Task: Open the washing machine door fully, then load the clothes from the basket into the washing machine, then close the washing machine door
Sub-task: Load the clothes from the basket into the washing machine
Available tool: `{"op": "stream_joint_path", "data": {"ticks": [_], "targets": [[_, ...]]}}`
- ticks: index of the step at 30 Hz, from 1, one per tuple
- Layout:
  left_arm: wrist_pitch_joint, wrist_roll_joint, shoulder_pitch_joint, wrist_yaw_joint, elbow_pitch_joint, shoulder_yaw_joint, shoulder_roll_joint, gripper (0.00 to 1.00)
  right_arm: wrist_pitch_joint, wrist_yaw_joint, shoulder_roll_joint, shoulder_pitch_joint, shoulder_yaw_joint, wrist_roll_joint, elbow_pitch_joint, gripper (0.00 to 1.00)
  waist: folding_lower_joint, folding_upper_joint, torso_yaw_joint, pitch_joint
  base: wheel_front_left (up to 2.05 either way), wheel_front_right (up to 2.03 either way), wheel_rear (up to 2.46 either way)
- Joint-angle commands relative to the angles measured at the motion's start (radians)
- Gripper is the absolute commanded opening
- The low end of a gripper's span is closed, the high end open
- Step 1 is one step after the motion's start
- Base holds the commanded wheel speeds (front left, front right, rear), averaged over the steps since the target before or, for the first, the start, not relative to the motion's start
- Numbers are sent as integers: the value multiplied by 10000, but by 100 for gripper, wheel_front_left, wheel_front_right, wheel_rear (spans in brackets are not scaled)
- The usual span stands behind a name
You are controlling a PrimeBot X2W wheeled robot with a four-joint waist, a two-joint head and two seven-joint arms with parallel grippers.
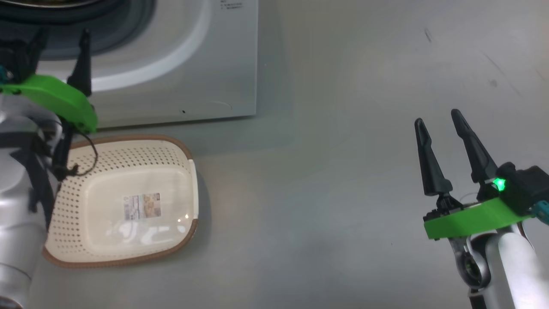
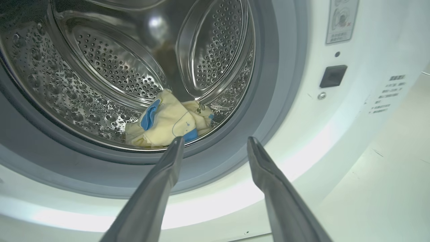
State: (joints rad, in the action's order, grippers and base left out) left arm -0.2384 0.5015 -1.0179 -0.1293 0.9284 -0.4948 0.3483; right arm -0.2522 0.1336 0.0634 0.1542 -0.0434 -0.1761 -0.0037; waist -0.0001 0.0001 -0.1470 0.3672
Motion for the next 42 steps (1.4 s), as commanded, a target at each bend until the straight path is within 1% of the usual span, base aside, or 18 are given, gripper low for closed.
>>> {"op": "stream_joint_path", "data": {"ticks": [1,7,9,15,16,21,25,26,28,32,35,38,42], "targets": [[-113,75,94,103,-430,260,317,100,-95,-29,217,-96,-137,47,-265,100,1,-1,698,-879,0,0,0],[-190,384,2200,722,-1993,445,127,100,-95,-29,344,-619,-91,-53,-213,100,1,-1,1144,-1942,0,0,0],[-198,447,2944,931,-2567,467,144,100,-95,-29,370,-800,-79,-84,-195,100,1,-1,1221,-2264,0,0,0],[-193,812,5149,1753,-4452,757,341,100,-86,-29,351,-1391,-89,-147,-195,100,1,-1,1261,-3066,0,0,0],[-193,812,5149,1753,-4452,757,341,100,-86,-29,351,-1391,-89,-147,-195,100,1,-1,1261,-3066,0,0,0],[-151,1038,6744,2500,-6069,973,465,100,-47,-29,291,-1818,-73,-194,-275,100,1,-1,1247,-3523,0,0,0],[-134,1144,7730,3016,-7171,1139,567,100,23,-29,251,-1987,-73,-227,-362,100,1,-1,1206,-3714,0,0,0],[-136,1138,8110,3220,-7636,1171,611,100,29,-29,238,-2042,-80,-235,-403,100,1,-1,1194,-3757,0,0,0],[-113,1160,8463,3409,-7974,1182,609,100,28,-29,216,-2107,-95,-235,-416,100,1,-1,1181,-3812,0,0,0],[-89,1063,8922,3747,-8357,1164,577,100,15,-29,162,-2193,-126,-251,-403,100,1,-1,1156,-3836,0,0,0],[-135,944,9086,3876,-8480,1176,490,100,0,-29,117,-2200,-178,-270,-372,100,1,-1,1141,-3821,0,0,0],[-172,829,9164,3889,-8514,1184,409,100,-17,-29,78,-2196,-214,-283,-333,100,1,-1,1135,-3796,0,0,0],[-208,658,9202,3791,-8426,1226,336,100,-40,-29,43,-2152,-230,-305,-270,100,1,-1,1109,-3777,0,0,0]]}}
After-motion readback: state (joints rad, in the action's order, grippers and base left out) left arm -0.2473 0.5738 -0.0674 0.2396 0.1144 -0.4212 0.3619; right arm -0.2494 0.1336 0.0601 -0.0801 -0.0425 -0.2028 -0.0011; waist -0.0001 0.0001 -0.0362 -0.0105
